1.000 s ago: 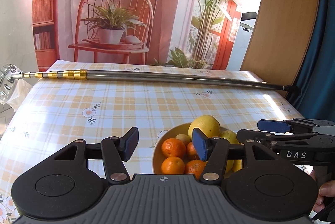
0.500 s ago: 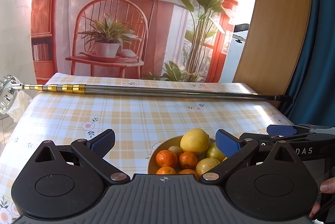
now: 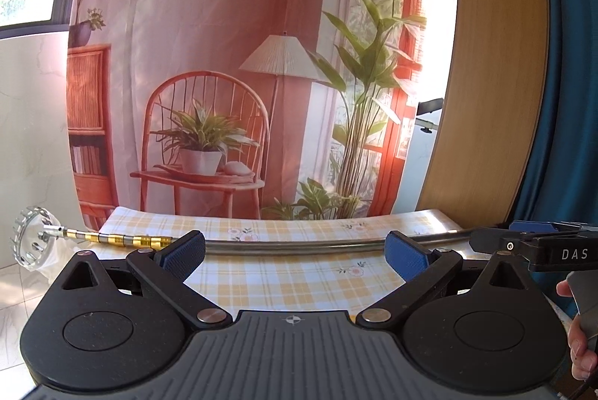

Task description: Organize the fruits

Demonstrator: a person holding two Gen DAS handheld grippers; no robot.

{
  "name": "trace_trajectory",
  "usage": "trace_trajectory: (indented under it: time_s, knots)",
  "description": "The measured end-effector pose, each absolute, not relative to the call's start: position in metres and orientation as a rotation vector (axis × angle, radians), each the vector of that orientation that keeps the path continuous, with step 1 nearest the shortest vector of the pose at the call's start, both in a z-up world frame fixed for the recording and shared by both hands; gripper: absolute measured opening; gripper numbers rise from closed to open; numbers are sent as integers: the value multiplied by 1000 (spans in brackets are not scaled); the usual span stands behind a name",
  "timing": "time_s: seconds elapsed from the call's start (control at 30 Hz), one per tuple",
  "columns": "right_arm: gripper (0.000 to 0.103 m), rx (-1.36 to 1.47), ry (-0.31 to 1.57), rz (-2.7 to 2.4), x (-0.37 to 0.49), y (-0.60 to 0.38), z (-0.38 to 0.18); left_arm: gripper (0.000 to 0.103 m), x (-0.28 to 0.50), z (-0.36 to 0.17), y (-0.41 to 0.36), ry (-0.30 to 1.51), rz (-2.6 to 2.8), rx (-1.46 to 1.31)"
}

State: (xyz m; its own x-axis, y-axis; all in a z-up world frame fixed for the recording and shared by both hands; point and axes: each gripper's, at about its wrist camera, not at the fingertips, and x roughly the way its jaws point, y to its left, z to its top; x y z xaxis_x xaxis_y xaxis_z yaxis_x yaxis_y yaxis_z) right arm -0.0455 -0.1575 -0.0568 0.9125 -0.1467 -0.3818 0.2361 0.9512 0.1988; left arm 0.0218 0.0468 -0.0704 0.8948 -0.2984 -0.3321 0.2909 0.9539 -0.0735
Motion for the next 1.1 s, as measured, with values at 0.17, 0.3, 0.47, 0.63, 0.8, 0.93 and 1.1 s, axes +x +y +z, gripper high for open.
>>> trace_trajectory:
  time_s: [0.17,0.3,0.47,0.63,0.8,0.93,1.1]
  knots:
    - [103,207,309,-218,-54,-158,-23,103,11,-45,38,291,-298,-3]
    - [103,185,281,-217,-60,-156,-8,103,5,-31,32,261,-298,-2]
    - [103,172,267,-220,-62,-153,1,103,-1,-24,30,243,-306,-11]
    - [103,175,264,-222,-64,-152,1,103,-3,-24,26,237,-260,27]
    - [103,176,265,-231,-66,-150,2,103,-9,-20,25,223,-238,44]
    - [103,185,272,-235,-65,-151,2,103,-11,-18,25,225,-250,41]
    - [103,186,277,-234,-64,-150,1,103,-13,-19,21,211,-220,74]
